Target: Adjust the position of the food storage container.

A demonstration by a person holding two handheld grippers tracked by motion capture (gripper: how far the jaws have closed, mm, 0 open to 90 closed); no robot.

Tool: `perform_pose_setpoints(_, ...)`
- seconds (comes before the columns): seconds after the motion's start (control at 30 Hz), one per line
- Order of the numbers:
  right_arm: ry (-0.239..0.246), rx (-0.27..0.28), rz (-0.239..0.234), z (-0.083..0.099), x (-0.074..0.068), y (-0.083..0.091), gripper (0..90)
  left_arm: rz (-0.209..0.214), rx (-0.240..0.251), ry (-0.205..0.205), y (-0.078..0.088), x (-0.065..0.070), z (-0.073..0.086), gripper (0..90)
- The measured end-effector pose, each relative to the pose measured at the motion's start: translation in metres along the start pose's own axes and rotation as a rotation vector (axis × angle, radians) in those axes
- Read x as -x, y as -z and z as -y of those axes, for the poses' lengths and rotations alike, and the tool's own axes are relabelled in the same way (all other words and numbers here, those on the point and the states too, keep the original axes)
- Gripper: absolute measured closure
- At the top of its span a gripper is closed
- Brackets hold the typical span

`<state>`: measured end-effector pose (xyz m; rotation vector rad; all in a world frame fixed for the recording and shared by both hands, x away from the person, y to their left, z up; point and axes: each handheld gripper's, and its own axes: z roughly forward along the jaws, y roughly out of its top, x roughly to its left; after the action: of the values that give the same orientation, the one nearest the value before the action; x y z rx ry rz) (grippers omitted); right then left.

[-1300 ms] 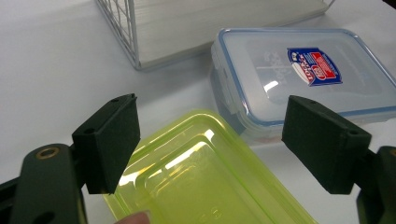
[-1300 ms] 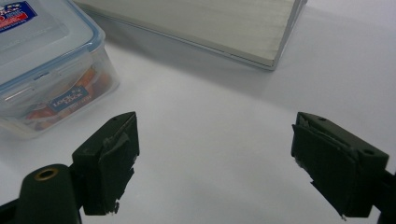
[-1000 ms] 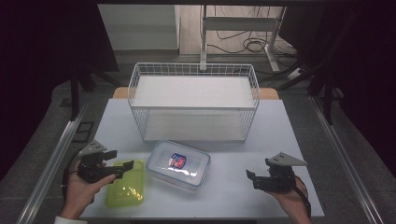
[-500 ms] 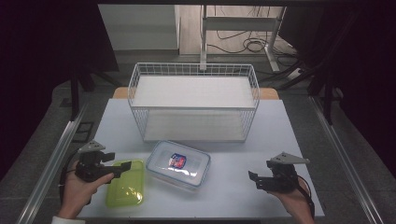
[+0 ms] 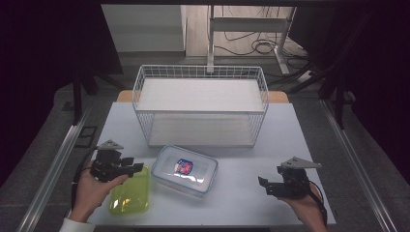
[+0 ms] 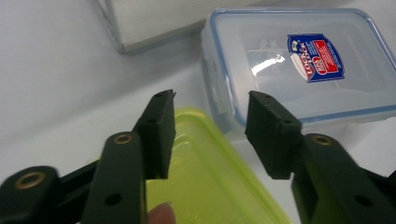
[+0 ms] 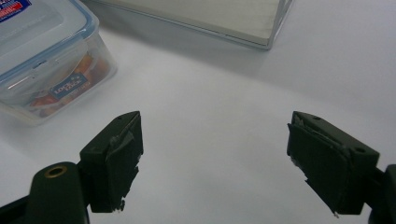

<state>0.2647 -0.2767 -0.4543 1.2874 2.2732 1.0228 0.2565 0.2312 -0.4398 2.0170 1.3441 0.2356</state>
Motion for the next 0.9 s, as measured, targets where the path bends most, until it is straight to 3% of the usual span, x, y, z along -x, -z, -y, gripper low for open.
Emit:
perform_pose_setpoints(0.17, 0.004, -0.004, 0.005, 0.000, 0.000, 0.000, 18.3, -0.005, -0.059, -0.018, -0.014, 0.006, -0.020, 64.4)
perform_pose_setpoints(0.23, 0.005, -0.006, 0.007, 0.000, 0.000, 0.001, 18.3, 0.003, -0.108, -0.017, -0.026, 0.005, -0.027, 77.2)
perform_pose_setpoints(0.33, 0.006, -0.009, 0.010, 0.001, 0.000, 0.001, 18.3, -0.005, -0.151, -0.016, -0.036, 0.004, -0.030, 83.6)
perform_pose_setpoints(0.47, 0.006, -0.017, 0.014, 0.001, 0.000, 0.000, 18.3, -0.002, -0.162, 0.002, -0.042, 0.003, -0.030, 88.4)
perform_pose_setpoints(0.7, 0.013, -0.021, 0.018, 0.002, -0.001, -0.001, 18.3, 0.009, -0.196, -0.004, -0.052, 0.005, -0.027, 89.8)
perform_pose_setpoints(0.9, 0.017, -0.023, 0.019, 0.001, -0.001, -0.002, 18.3, -0.015, -0.219, -0.010, -0.058, 0.006, -0.026, 89.9)
